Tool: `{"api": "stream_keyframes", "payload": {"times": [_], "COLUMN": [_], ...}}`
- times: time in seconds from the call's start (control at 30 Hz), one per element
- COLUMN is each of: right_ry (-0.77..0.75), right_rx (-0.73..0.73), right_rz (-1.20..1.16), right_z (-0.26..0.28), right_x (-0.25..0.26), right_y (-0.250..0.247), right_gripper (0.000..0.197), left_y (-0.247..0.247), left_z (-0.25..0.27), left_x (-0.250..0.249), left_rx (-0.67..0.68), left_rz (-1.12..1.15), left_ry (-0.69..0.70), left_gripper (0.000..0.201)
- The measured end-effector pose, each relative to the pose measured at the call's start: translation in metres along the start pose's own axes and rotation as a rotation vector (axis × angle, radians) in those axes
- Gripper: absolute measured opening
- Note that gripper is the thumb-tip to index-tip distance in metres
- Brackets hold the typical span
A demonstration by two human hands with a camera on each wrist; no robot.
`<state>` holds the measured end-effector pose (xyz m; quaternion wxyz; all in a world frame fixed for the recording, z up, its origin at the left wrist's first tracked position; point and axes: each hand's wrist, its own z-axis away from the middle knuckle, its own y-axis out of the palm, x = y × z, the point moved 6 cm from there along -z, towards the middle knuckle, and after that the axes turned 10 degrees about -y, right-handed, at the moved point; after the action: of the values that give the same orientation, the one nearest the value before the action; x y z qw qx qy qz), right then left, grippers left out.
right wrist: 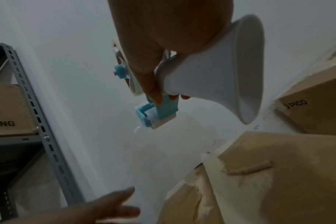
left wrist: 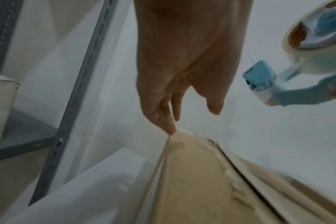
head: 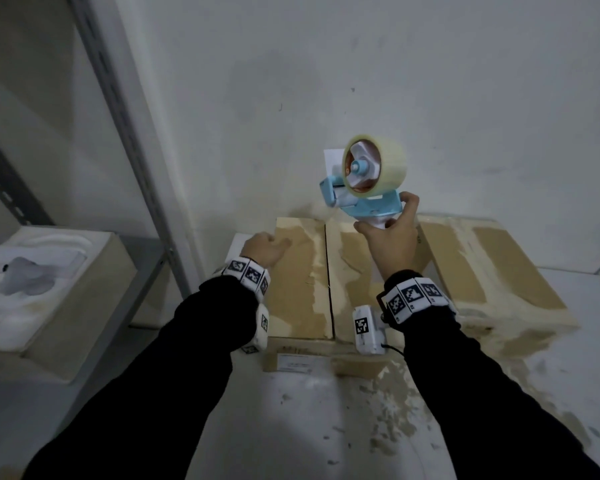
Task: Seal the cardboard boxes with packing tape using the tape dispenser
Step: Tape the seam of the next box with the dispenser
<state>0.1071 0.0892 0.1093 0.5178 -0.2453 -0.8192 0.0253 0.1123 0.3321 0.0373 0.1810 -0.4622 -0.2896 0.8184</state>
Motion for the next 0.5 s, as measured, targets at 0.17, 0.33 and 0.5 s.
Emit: {"api": "stream_keyframes", "payload": {"times": [0.17, 0.33, 0.5], "right_ry": [-0.013, -0.03, -0.043], "right_rx": [0.004, 0.012, 0.005], "right_rz": [-0.048, -0.078, -0.019], "right_z": [0.009, 0.019, 0.023], "right_x": [0.012, 0.015, 0.01], "right_y": [-0.004, -0.01, -0.021], "right_gripper": [0.064, 0.066, 0.068], "left_y": [0.018, 0.032, 0.036], "left_z": [0.006, 0.004, -0.001], "left_x": [-0.032, -0.05, -0.059], "left_rx": [0.314, 0.435, 0.511], "left_rz": [0.714, 1.033, 0.98], "left_ry": [-0.208, -0.231, -0.162], "left_gripper": [0.054, 0.05, 0.009]}}
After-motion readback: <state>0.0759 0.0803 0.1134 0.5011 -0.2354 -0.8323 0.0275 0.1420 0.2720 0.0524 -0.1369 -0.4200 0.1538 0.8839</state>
